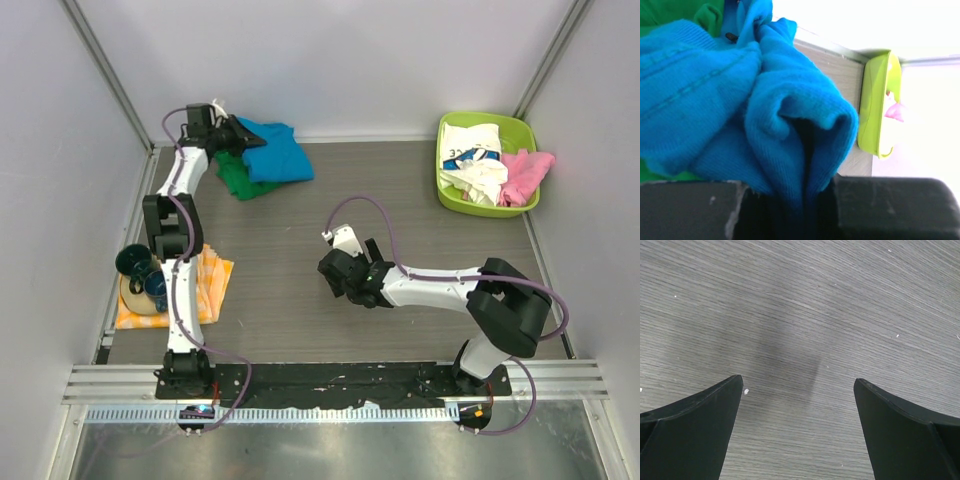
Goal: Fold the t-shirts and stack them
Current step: Neatly place the folded tshirt to the corner
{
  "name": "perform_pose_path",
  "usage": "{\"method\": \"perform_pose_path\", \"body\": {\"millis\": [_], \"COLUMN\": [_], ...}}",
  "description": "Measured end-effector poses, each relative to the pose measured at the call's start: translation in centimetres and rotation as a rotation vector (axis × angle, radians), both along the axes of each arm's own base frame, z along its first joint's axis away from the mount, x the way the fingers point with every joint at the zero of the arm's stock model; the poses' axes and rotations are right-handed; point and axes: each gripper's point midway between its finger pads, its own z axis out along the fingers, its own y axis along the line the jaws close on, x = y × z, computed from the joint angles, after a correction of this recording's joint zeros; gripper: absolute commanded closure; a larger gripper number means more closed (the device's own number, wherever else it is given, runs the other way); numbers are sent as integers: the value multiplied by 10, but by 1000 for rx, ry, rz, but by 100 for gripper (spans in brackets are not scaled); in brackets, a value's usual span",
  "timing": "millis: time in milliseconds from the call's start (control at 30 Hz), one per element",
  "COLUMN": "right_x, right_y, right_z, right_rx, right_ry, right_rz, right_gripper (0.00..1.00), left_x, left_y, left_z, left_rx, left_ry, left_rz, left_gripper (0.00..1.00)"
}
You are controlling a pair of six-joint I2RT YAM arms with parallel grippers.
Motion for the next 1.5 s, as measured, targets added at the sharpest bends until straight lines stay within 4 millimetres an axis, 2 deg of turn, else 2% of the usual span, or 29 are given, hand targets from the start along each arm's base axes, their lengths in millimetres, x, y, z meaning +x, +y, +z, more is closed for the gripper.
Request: {"method": "perform_pose_path", "body": {"millis": [100, 233, 433, 667, 767, 900, 1000, 1167, 1333, 1500], "right_x": [0, -1, -4, -6, -7, -8, -9, -12, -16, -19], "right_y": [1, 2, 6, 8, 9, 10, 11, 14, 17, 20], "right_z": [-2, -7, -9, -9, -9, -9, -9, -9, -9, -7], "right_rx": [-3, -12, -14, -12, -12, -12, -12, -12, -14, -18], "right_ry": [4, 12, 17, 16, 16, 17, 16, 18, 20, 21], "right_rz": [3, 6, 18, 26, 30, 34, 38, 48, 61, 71], "right_gripper": [0, 0, 0, 0, 0, 0, 0, 0, 0, 0], "left_x": [5, 13, 11, 1, -2, -6, -13, -25, -32, -51], "left_y": [29, 50, 54, 56, 64, 86, 109, 136, 131, 122], "left_z": [15, 36, 58, 70, 77, 82, 72, 29, 1, -35], "left_rx": [-10, -21, -40, -51, -48, -43, -38, -30, -44, -60], "left_ry": [-35, -92, -136, -164, -182, -214, -212, -148, -126, -91], "left_rz": [66, 121, 156, 203, 238, 291, 336, 392, 384, 369], "left_gripper": [100, 100, 100, 100, 100, 100, 100, 100, 100, 100]}}
